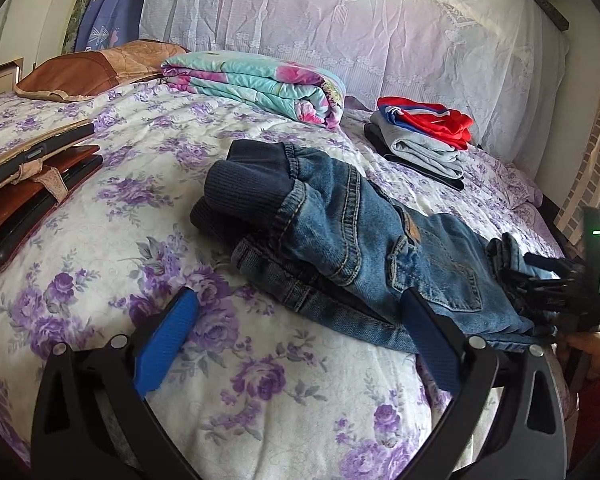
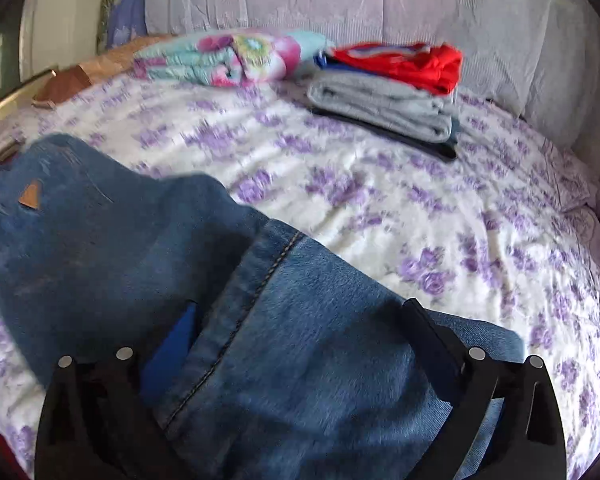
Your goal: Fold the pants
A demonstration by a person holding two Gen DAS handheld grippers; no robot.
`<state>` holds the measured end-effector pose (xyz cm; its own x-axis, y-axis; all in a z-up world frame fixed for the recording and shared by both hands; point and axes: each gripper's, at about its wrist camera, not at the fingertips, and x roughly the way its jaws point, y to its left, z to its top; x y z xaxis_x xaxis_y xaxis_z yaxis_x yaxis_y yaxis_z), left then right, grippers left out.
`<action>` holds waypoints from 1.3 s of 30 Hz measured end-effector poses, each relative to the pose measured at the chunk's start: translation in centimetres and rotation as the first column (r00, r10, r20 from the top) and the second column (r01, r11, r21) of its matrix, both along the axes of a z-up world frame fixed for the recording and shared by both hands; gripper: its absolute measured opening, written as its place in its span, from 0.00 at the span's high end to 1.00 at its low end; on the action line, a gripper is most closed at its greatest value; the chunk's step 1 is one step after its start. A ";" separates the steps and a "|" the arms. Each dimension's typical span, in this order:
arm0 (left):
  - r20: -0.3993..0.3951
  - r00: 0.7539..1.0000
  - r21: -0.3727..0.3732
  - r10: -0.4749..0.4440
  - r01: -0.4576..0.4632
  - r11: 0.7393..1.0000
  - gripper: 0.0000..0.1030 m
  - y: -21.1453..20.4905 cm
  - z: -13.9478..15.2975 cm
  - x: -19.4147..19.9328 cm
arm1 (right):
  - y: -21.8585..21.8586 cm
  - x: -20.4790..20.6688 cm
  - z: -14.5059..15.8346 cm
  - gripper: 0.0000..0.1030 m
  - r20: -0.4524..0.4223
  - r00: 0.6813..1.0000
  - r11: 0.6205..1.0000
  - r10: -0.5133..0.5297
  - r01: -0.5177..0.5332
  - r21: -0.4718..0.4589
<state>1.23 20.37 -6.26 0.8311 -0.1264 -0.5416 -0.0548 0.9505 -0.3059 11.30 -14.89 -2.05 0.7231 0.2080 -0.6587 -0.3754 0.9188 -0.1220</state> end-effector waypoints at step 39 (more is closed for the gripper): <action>-0.058 0.992 0.062 0.116 -0.112 0.992 0.04 -0.9 0.0 0.2 | -8.9 -5.8 -1.5 0.03 0.058 0.995 0.979 -0.085 0.073 0.188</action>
<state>1.47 19.44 -6.24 0.8035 0.0008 -0.5954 -0.1807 0.9531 -0.2426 5.48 -23.76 -3.59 0.7825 0.2627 -0.5646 -0.2977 0.9542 0.0315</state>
